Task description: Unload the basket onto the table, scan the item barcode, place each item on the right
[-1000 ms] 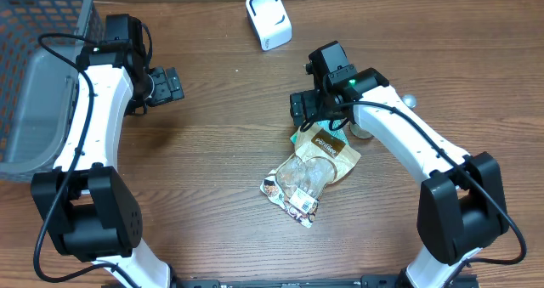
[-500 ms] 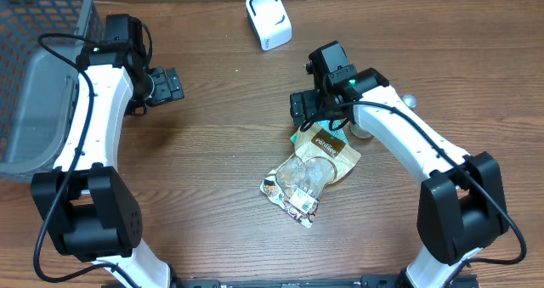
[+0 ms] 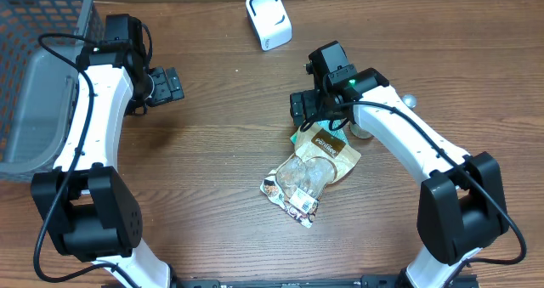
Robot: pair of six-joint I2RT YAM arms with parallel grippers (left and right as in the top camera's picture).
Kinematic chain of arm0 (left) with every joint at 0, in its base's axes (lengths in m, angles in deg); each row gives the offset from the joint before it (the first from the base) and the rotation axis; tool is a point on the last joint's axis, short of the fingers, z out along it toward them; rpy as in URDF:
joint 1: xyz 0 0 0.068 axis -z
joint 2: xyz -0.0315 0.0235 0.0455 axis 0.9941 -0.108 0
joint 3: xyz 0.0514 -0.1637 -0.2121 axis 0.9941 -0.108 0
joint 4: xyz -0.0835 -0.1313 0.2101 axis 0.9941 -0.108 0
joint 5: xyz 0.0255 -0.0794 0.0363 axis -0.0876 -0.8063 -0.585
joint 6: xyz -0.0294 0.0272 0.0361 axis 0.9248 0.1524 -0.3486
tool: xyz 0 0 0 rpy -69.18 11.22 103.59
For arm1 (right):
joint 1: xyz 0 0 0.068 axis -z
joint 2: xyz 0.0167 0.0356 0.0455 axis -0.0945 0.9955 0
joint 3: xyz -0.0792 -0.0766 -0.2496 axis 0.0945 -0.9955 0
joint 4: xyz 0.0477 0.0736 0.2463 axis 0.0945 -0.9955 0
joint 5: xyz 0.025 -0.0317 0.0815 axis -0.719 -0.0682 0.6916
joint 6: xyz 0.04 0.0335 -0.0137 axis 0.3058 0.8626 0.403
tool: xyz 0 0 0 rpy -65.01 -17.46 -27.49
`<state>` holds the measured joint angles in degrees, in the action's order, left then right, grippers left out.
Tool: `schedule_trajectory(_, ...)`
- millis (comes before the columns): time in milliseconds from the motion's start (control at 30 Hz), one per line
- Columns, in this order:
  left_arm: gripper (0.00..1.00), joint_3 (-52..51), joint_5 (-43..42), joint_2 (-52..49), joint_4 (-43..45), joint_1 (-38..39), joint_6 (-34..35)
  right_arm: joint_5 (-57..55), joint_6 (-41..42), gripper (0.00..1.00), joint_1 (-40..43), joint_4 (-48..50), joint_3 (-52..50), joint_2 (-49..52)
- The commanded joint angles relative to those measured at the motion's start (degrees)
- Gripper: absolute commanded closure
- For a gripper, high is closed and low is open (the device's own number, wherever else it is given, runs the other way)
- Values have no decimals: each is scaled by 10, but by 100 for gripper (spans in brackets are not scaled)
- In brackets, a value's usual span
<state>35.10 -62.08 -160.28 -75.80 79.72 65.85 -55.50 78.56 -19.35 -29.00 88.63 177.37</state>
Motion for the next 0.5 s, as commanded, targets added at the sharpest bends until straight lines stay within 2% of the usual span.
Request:
schedule_trajectory(0, 0, 5, 7, 8, 1, 0, -3, -5, 2, 0, 1, 2, -2, -7)
schedule_trajectory(467, 0, 5, 7, 8, 1, 0, -3, -5, 2, 0, 7, 2, -2, -7)
